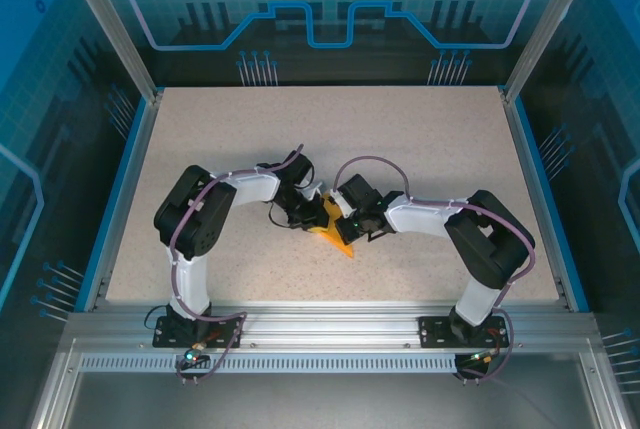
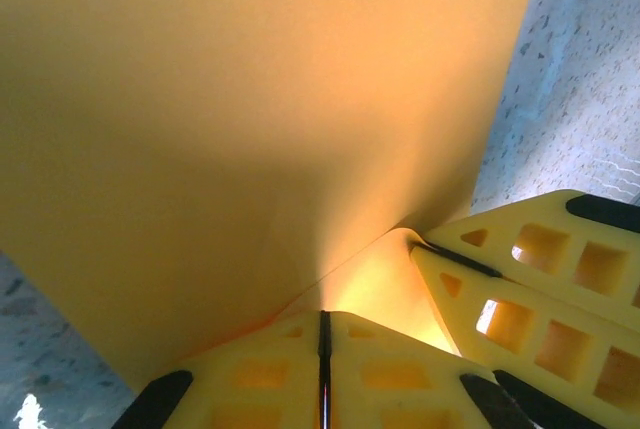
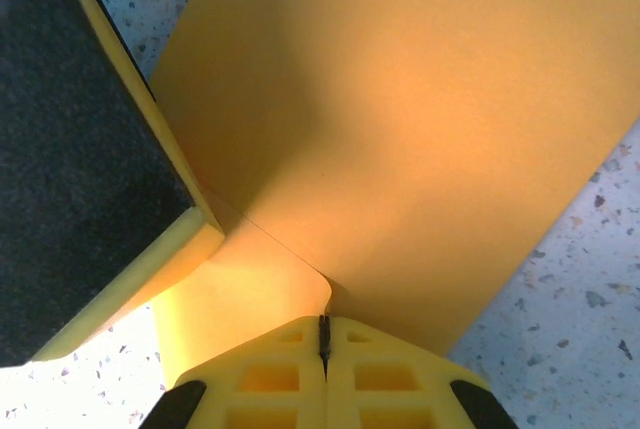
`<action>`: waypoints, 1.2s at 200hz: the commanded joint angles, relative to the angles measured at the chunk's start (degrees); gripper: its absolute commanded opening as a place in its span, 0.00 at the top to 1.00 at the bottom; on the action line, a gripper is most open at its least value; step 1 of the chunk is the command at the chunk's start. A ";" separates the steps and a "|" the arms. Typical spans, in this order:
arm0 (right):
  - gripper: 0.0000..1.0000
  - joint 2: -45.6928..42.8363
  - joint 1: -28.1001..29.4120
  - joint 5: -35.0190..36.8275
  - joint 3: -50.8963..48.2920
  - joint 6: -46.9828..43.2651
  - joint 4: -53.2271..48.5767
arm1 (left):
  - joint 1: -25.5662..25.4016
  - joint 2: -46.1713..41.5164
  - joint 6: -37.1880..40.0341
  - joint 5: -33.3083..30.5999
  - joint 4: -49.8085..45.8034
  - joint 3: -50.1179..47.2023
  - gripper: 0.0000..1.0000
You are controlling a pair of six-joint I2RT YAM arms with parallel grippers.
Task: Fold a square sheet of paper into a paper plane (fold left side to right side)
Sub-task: Third fold the triangle at the center of the table.
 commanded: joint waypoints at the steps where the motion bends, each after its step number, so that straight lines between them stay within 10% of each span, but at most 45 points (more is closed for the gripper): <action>1: 1.00 3.74 0.59 0.69 -1.31 0.33 -5.79 | -0.37 0.70 -0.36 -1.24 -1.05 -1.21 0.90; 83: 1.00 2.61 -0.75 -1.97 -0.02 2.93 -4.26 | -0.38 0.57 -0.40 -3.54 -0.54 -4.35 0.90; 168: 0.66 -9.03 -3.22 -3.90 1.47 7.44 -7.79 | -0.36 1.27 -0.54 -3.96 0.02 -4.84 0.92; 240: 0.98 -9.78 1.28 -10.84 -3.47 24.53 -5.11 | -0.33 1.09 -0.53 -4.53 -0.27 -4.67 0.92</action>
